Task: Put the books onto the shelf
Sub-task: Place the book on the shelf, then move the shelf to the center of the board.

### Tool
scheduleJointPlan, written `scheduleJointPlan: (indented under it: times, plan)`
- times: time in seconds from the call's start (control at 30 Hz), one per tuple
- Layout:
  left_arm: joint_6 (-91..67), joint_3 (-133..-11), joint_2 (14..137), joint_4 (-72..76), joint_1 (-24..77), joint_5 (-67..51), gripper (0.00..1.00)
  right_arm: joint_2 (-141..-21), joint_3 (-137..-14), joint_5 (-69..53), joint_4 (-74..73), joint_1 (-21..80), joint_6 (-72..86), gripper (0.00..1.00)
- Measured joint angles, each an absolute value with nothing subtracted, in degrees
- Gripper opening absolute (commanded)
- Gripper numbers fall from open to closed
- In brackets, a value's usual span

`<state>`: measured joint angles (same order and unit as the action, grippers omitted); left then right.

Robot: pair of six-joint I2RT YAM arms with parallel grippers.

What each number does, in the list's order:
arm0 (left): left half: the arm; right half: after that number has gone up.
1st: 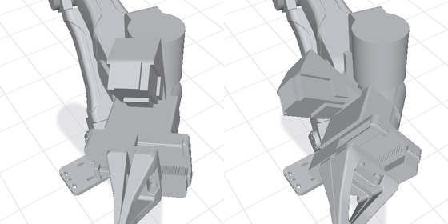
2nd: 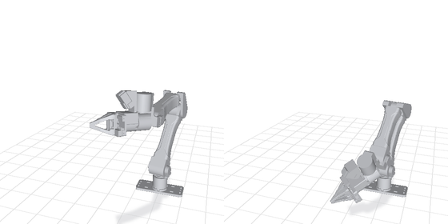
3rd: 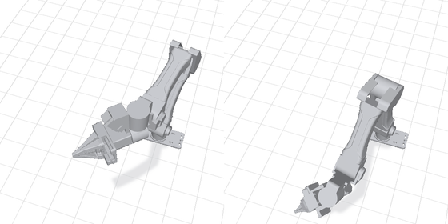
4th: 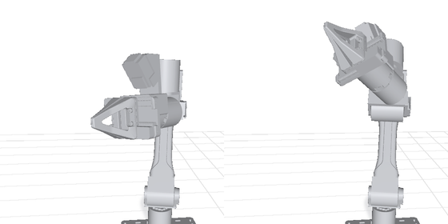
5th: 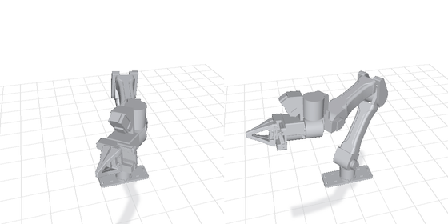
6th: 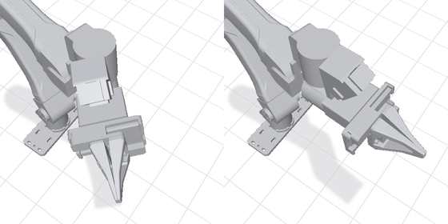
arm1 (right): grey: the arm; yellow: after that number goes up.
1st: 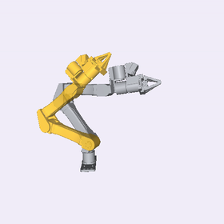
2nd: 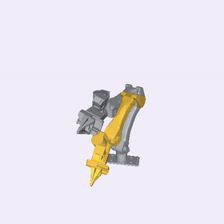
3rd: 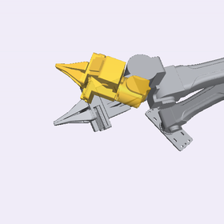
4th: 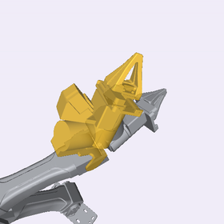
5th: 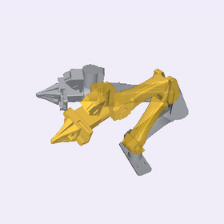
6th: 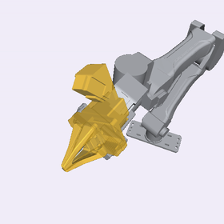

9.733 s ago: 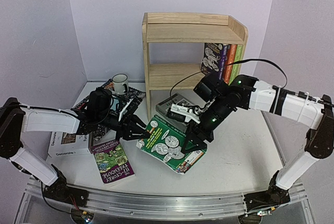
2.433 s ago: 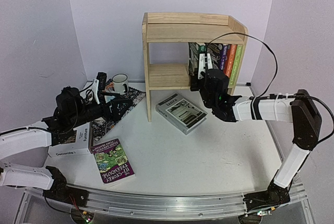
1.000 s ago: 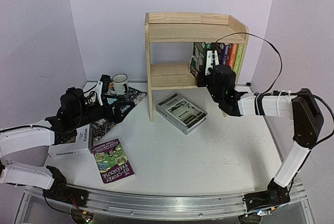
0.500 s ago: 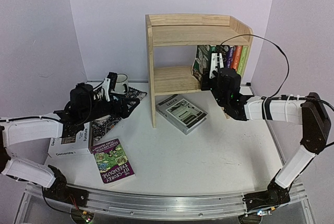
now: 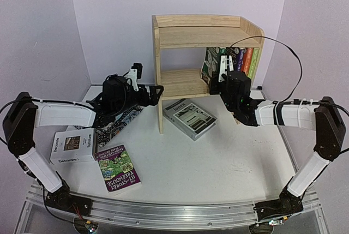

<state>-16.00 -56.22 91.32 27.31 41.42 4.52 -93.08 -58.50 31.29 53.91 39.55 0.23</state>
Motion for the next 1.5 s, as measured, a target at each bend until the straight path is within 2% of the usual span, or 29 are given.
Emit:
scheduleJointPlan:
  times: [0.17, 0.4, 0.77, 1.07, 1.13, 1.23, 1.37, 1.5]
  plan:
    - [-15.78, -58.07, 93.48, 28.18, 41.88, 5.95, 0.93, -93.08, -58.52, 31.46, 53.88, 39.58, 0.23, 0.0]
    - [-15.1, -62.2, 96.83, 29.08, 43.34, 10.16, 0.93, -93.08, -58.64, 32.47, 53.56, 39.86, 0.44, 0.0]
    - [-11.51, -67.15, 100.09, 30.06, 51.41, 32.65, 0.88, -93.08, -58.76, 33.67, 53.3, 40.2, 0.69, 0.0]
    - [-8.35, -75.54, 107.0, 30.44, 55.98, 49.7, 0.78, -93.08, -58.76, 33.91, 53.23, 40.27, 0.69, 0.0]
    - [-7.36, -77.55, 108.75, 30.51, 56.68, 52.0, 0.72, -93.08, -58.78, 33.97, 53.21, 40.27, 0.69, 0.0]
    - [-5.31, -81.13, 111.61, 30.45, 57.46, 55.53, 0.59, -93.08, -58.85, 34.12, 53.1, 40.27, 0.69, 0.0]
    - [-2.83, -83.65, 113.82, 30.54, 57.71, 60.85, 0.51, -93.08, -58.87, 34.35, 53.08, 40.27, 0.69, 0.0]
    - [-1.89, -84.33, 114.35, 30.54, 57.78, 63.17, 0.31, -93.08, -58.87, 34.39, 53.08, 40.27, 0.69, 0.0]
